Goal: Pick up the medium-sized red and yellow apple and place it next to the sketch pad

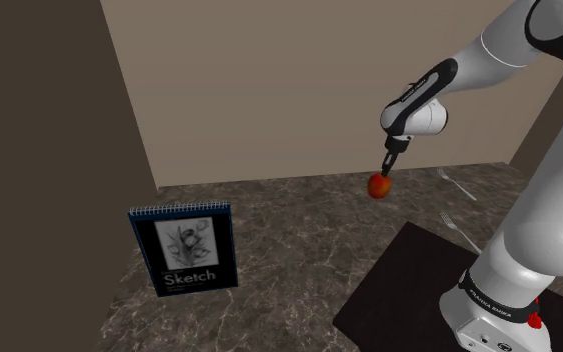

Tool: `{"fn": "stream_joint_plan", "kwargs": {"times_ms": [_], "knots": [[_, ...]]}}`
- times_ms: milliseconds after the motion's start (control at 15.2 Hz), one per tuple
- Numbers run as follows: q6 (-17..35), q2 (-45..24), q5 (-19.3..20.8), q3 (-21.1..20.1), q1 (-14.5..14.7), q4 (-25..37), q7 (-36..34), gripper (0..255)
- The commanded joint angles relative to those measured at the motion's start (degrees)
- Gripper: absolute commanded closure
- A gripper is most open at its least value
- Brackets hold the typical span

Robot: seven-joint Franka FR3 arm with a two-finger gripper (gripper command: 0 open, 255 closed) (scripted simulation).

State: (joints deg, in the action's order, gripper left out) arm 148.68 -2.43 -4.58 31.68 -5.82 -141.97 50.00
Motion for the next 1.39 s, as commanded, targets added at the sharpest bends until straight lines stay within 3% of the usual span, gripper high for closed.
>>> {"fn": "stream_joint_plan", "kwargs": {"times_ms": [0, 594, 1320], "knots": [[-1.5, 1.5, 1.7, 0.2, 0.1, 0.3, -1.2, 255], [-9.0, 7.9, 7.3, 0.0, -0.3, 2.2, -5.4, 255], [-18.2, 13.9, 10.8, -1.3, -1.0, 6.1, -8.2, 255]]}}
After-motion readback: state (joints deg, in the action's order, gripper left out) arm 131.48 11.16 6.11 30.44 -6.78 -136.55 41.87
